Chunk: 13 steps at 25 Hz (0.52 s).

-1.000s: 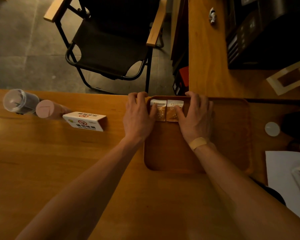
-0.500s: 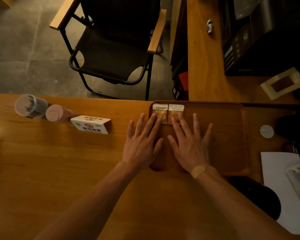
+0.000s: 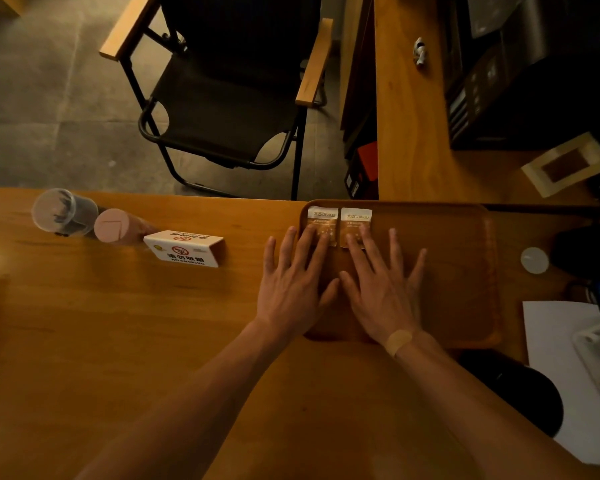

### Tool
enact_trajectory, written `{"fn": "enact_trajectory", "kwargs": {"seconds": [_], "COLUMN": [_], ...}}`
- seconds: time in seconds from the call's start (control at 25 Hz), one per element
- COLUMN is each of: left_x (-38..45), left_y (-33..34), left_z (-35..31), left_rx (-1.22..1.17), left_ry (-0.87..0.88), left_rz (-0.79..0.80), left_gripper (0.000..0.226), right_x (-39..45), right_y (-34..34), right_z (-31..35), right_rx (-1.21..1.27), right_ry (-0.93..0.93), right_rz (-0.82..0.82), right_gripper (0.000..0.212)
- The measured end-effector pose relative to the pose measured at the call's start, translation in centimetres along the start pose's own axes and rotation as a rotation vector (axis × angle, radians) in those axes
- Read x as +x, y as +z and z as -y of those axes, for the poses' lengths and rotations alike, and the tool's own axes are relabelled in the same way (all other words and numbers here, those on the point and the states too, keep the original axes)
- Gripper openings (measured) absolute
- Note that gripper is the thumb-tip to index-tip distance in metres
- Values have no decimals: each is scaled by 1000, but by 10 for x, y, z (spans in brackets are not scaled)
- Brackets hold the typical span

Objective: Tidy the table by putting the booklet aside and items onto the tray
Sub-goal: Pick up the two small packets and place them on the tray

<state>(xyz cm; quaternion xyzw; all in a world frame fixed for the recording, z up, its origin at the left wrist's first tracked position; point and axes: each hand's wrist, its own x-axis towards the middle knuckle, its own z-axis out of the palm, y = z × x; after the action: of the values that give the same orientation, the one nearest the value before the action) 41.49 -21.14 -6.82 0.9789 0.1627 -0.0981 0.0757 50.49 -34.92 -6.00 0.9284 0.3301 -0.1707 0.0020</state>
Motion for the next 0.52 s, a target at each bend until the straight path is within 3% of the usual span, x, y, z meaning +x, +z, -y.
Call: {"fn": "enact_trajectory", "kwargs": {"seconds": [0.28,0.52], "left_x": [0,-22], "left_y": [-2,-10], "left_z": [0,4], "left_rx": [-36,-275], "left_ry": [-21,-165], "left_rz": [4,9], "left_gripper": [75,71], "right_x": [0,-29], "right_y": [-1,-4], "right_z": [-1,8], "right_rx": [48,155], "right_ry": [-3,22], "right_rz": [-8,-8], "right_gripper": [63,58]}}
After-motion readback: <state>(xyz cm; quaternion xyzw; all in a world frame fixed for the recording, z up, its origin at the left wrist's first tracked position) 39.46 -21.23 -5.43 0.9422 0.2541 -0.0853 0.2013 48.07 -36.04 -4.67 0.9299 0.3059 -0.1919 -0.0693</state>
